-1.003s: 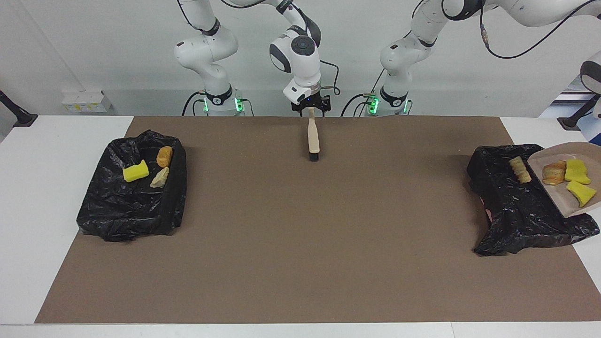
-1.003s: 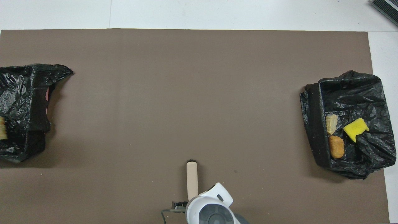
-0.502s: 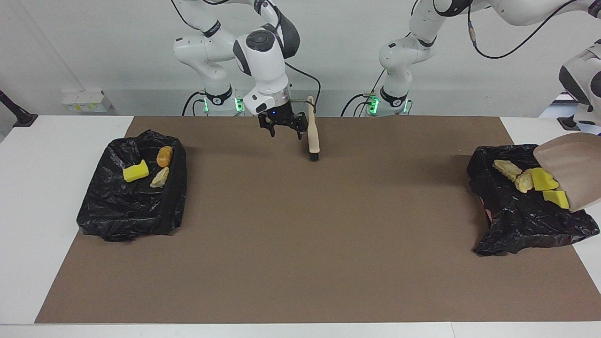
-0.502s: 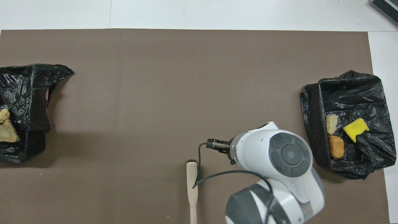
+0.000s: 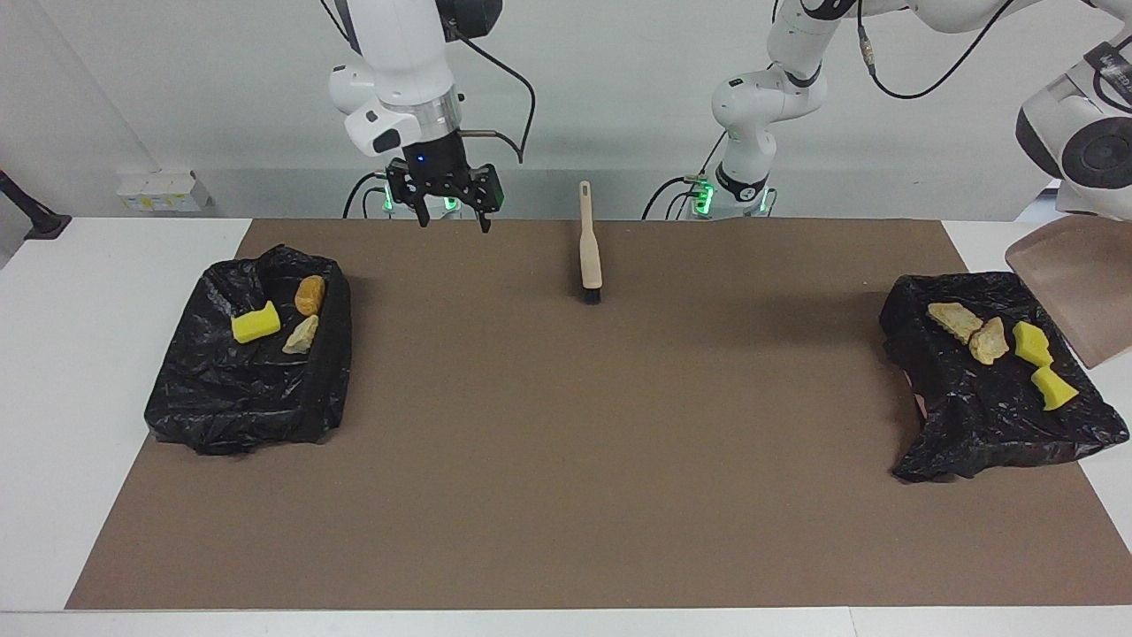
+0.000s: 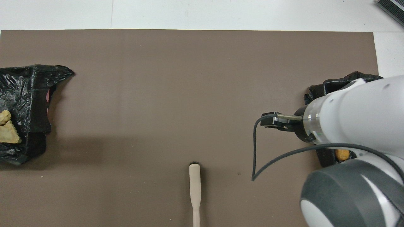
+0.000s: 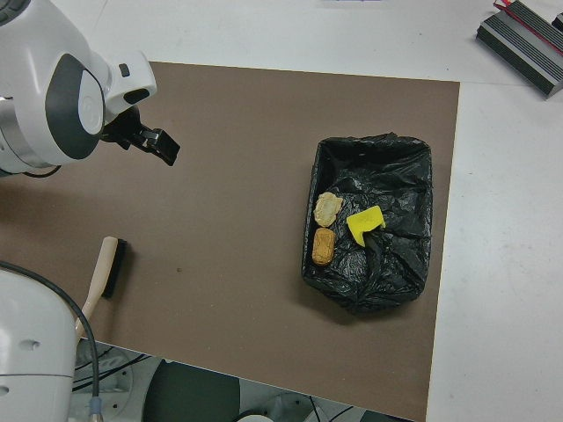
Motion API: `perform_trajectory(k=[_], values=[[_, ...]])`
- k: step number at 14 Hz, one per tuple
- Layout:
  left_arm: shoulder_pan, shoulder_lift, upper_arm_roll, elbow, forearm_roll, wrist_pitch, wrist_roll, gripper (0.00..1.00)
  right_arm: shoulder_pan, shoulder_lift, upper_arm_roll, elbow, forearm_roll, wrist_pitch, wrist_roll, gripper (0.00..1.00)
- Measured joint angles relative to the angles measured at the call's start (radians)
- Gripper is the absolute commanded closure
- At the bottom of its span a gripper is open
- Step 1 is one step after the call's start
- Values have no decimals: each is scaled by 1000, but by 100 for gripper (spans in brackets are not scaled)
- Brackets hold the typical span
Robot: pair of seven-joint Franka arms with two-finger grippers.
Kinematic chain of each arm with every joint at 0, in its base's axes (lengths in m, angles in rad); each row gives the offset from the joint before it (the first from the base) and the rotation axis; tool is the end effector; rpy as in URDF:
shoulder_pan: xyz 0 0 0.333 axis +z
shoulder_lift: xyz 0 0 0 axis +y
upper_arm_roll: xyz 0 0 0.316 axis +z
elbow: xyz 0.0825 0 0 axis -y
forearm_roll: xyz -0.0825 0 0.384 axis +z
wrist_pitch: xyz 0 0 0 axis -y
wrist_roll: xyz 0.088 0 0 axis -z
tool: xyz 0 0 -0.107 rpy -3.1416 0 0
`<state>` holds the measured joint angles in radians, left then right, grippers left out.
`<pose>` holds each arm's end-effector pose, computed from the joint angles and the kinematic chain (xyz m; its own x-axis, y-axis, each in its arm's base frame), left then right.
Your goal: Sweep and dump trash in bin
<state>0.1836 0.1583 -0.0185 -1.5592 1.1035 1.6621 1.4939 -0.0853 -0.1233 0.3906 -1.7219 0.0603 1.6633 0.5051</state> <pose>0.5901 0.1884 0.5991 0.0222 -0.4606 -0.8873 -0.9923 -0.1183 0.0366 0.4968 0.1755 0.6222 0.9780 -0.2043 0.0421 -0.2027 -0.9785 -0.0386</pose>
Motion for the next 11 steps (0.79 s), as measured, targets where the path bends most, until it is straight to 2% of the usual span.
perform_trajectory(k=[4,9,11], values=[[-83,-33,-6,-3,-183,-116,-136,100,-5,0,-30,100,-15,-95,-2,0],[-114,-37,-7,-7,-474,-181,-398,100,-20,34,-55,168,-19,-167,-4,0],[-134,-42,-8,-10,-541,-196,-516,100,30,64,-116,219,-43,-200,-9,0]])
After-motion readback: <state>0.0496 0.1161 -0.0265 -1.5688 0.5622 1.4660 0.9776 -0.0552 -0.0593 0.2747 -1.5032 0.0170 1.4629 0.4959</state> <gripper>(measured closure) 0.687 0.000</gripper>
